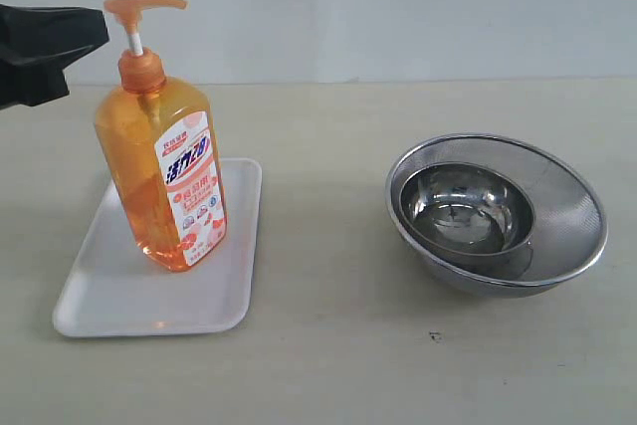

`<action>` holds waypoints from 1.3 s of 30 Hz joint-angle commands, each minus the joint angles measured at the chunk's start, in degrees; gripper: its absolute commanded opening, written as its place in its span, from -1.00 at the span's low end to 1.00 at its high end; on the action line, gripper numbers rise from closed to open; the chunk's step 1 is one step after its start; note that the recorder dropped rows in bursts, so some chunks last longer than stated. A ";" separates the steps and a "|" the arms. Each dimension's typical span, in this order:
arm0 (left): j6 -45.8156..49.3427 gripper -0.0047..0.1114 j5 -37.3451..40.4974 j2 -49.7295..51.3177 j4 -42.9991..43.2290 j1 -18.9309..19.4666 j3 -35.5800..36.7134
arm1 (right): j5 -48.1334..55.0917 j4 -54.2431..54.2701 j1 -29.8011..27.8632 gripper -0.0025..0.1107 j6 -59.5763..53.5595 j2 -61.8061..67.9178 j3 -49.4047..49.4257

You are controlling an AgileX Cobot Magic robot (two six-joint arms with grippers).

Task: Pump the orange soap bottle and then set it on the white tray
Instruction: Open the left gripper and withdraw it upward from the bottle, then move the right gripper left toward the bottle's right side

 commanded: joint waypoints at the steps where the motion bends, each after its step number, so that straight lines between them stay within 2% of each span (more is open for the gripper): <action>1: -0.21 -0.84 0.18 -0.36 -1.12 0.19 -0.21 | -0.34 -0.23 -0.15 -0.96 0.35 -0.06 0.34; 10: -0.21 -0.84 1.73 -0.36 -1.12 0.19 -0.21 | -2.22 3.23 -0.15 -0.96 0.05 1.57 0.72; 19: -0.21 -0.84 6.54 -0.36 -1.12 0.19 -0.21 | -9.21 11.84 -0.15 -0.96 -8.58 11.27 2.21; 22: -0.21 -0.84 10.34 -0.36 -1.12 0.19 -0.21 | -13.08 18.36 -0.15 -0.96 -15.07 15.31 2.21; 26: 1.42 -0.84 10.49 -0.36 -0.06 0.19 -0.21 | -16.57 30.07 -0.15 -0.96 -26.58 20.00 2.21; 33: 1.78 -0.84 10.62 -0.36 0.17 0.19 -0.21 | -17.36 48.65 -0.15 -0.96 -45.82 26.85 2.21; 39: 1.78 -0.84 15.74 -0.36 0.17 0.19 -0.21 | -15.52 58.91 -0.15 -0.96 -57.01 31.98 0.28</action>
